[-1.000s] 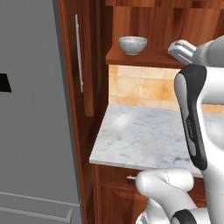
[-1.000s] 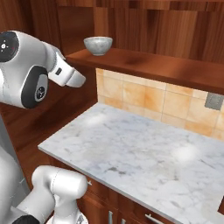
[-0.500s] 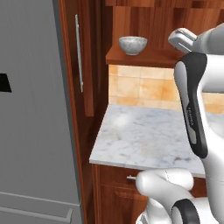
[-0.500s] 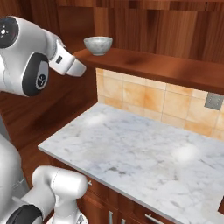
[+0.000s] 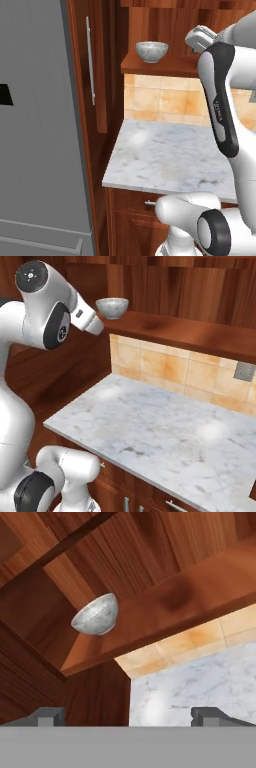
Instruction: Take the smaller bowl and place it next to the appetizer plate on the dining counter , and place the larger bowl next to the plate with cooked food.
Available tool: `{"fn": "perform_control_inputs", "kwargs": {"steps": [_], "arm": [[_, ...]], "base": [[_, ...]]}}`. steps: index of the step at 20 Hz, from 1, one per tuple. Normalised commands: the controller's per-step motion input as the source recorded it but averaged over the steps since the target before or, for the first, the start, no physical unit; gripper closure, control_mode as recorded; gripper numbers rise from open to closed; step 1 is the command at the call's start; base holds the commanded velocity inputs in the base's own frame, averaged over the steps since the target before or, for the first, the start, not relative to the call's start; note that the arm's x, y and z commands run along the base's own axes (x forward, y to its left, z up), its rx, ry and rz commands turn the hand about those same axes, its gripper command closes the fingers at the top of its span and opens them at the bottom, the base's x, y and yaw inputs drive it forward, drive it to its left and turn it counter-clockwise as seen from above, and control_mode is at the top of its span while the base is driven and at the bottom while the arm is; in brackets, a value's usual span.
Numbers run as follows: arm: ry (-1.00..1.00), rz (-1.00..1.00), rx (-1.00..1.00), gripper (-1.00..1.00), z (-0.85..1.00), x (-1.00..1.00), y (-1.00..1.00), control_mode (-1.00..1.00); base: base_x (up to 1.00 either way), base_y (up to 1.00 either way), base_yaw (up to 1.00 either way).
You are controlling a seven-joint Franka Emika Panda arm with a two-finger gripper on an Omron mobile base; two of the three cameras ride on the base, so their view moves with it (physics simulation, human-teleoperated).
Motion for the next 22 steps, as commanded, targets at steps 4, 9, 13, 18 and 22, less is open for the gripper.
{"fn": "perform_control_inputs", "kwargs": {"steps": [4,9,13,18,22], "arm": [[0.02,0.02,0.0,-1.0,-0.03,0.52,0.13,-1.0],[0.0,0.0,0.0,-1.0,-0.12,0.58,0.11,-1.0],[0.0,0.0,0.0,-1.0,-0.16,0.4,0.01,-1.0],[0.0,0.0,0.0,-1.0,-0.17,0.4,0.0,-1.0],[0.0,0.0,0.0,-1.0,-0.05,0.39,0.0,-1.0]], "base": [[0.0,0.0,0.0],[0.0,0.0,0.0],[0.0,0.0,0.0],[0.0,0.0,0.0],[0.0,0.0,0.0]]}}
